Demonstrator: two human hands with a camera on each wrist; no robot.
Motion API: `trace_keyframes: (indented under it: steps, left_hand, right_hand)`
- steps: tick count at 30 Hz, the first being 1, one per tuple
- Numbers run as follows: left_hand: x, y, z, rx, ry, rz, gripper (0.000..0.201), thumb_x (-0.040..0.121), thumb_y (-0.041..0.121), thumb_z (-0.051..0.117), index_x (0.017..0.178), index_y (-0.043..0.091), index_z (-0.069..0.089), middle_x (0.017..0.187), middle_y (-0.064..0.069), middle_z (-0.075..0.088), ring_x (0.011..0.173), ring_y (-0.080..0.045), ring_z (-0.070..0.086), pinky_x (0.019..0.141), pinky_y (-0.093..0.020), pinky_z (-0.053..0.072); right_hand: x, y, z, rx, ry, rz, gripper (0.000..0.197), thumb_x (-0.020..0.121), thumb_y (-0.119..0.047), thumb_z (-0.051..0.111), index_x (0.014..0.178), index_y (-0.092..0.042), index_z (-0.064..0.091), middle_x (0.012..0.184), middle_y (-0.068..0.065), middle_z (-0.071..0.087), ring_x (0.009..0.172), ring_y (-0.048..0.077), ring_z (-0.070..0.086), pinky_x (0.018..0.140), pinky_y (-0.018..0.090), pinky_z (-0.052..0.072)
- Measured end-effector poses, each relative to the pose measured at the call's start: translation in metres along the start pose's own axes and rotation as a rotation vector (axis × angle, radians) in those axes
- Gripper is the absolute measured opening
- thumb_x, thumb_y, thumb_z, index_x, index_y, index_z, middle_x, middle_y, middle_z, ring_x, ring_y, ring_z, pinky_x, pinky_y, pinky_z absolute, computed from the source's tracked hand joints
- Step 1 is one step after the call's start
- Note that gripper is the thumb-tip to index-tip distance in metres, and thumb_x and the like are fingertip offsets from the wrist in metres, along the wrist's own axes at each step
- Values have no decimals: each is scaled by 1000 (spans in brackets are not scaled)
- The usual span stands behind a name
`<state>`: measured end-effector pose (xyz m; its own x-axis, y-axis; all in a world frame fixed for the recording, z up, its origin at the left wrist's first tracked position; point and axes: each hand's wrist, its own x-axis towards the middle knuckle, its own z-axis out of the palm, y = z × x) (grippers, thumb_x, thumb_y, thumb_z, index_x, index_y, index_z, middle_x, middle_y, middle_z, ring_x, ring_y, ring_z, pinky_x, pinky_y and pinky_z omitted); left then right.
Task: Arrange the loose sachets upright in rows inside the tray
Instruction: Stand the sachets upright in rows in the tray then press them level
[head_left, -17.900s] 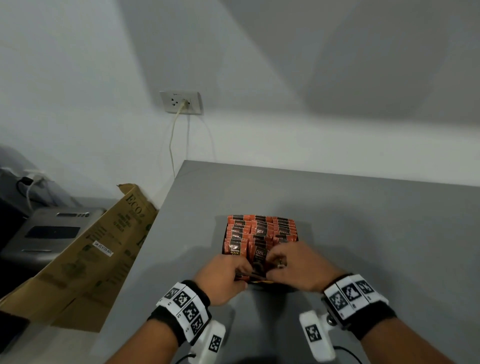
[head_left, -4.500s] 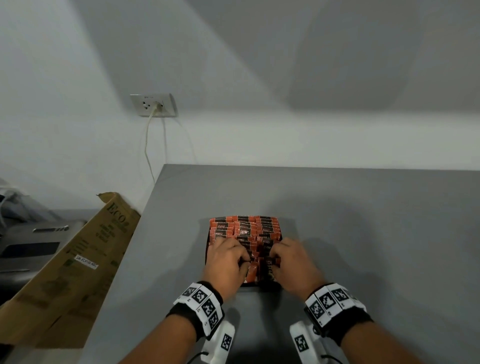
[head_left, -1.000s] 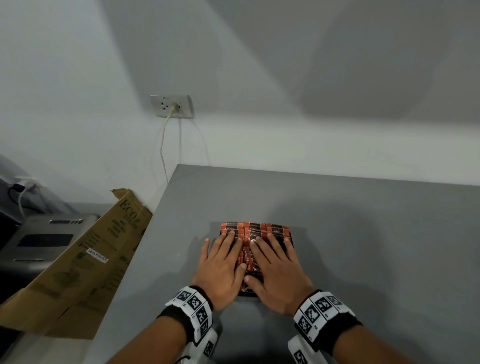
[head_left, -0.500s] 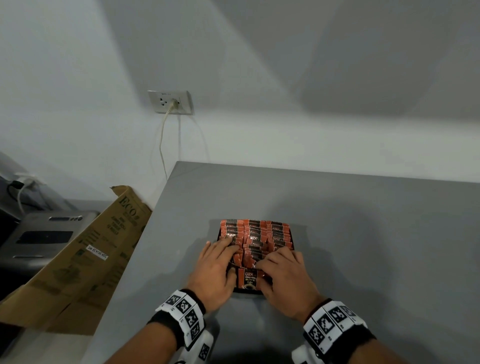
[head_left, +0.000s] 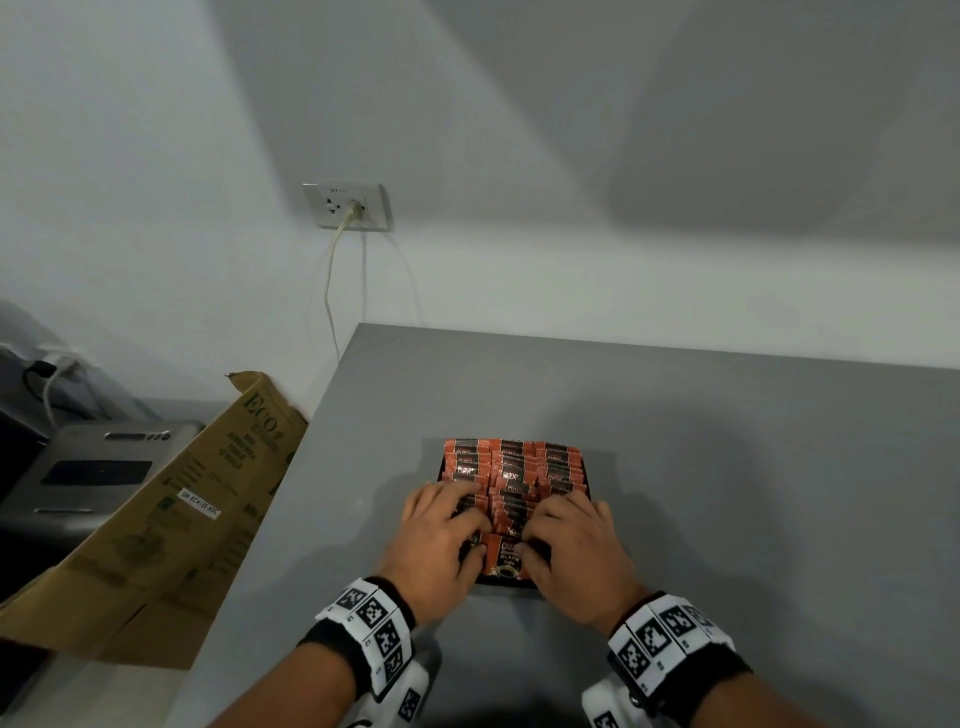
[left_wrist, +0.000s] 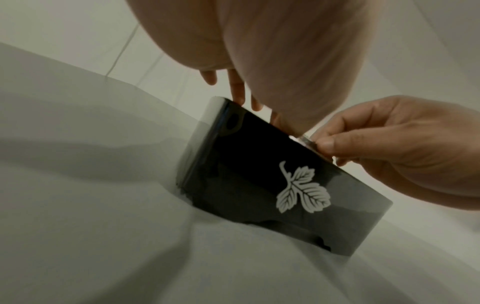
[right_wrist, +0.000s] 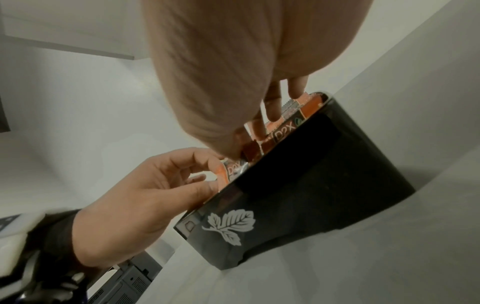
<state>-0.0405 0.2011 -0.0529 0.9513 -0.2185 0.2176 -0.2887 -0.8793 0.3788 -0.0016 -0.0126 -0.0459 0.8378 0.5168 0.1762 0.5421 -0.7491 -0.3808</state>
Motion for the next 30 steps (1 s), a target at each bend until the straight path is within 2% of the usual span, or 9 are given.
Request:
trace_keyframes:
  steps: [4,7,11,14,18,21,24,27,30]
  left_hand:
    - [4,-1,-5,-43,27,-21,2,80,28,60,80,29,58,122,10,53,117,-10,42,107,-34,30]
    - [11,-2,-11,-75,38,-76,6,77,25,58,72,26,55,113,11,54,111,-8,42,101,-29,28]
    - [22,-3,-15,23,-68,-116,8,75,30,49,70,26,53,106,13,51,104,-9,42,102,-30,30]
    - [27,-2,-14,79,-116,-120,5,76,32,49,79,29,51,100,14,46,96,-9,41,99,-33,35]
    - [24,-3,-15,87,-158,-125,11,75,34,54,85,30,52,105,14,46,101,-9,42,103,-30,32]
    - [17,0,-16,58,-99,-96,18,72,27,57,89,30,51,99,16,49,98,-7,41,98,-30,37]
    - [10,4,-15,69,-59,-72,31,72,21,59,102,29,58,101,16,58,99,-8,46,91,-26,35]
    - [6,5,-12,88,-71,-76,35,75,20,61,110,27,63,104,14,64,99,-9,52,87,-25,33]
    - [6,4,-9,85,-101,-105,39,79,18,60,118,24,64,109,12,63,102,-10,54,90,-25,34]
  right_hand:
    - [0,2,3,6,-6,6,13,82,-37,59,73,-30,65,92,-19,55,91,7,47,79,25,33]
    - [1,6,2,-3,-28,33,11,79,-35,59,72,-29,63,91,-17,55,92,9,48,79,26,34]
    - [3,4,4,-21,-28,35,8,74,-31,72,72,-28,65,87,-15,57,87,12,53,75,26,38]
    - [3,2,6,-20,-26,45,11,72,-30,74,78,-27,65,88,-14,58,86,14,55,74,27,42]
    - [3,3,0,21,-44,75,22,78,-39,57,94,-27,66,98,-15,58,98,10,50,84,26,38]
    - [4,2,-7,38,-61,80,31,79,-40,51,101,-27,67,103,-16,59,102,8,49,89,26,37]
    - [4,3,-9,40,-114,87,34,78,-34,48,106,-26,67,106,-14,59,104,10,49,90,27,35]
    - [2,9,-7,43,-118,113,29,76,-24,53,102,-24,66,103,-12,60,102,14,53,87,29,38]
    - [2,13,-5,19,-117,114,26,76,-22,59,101,-24,66,103,-11,60,100,15,55,86,29,39]
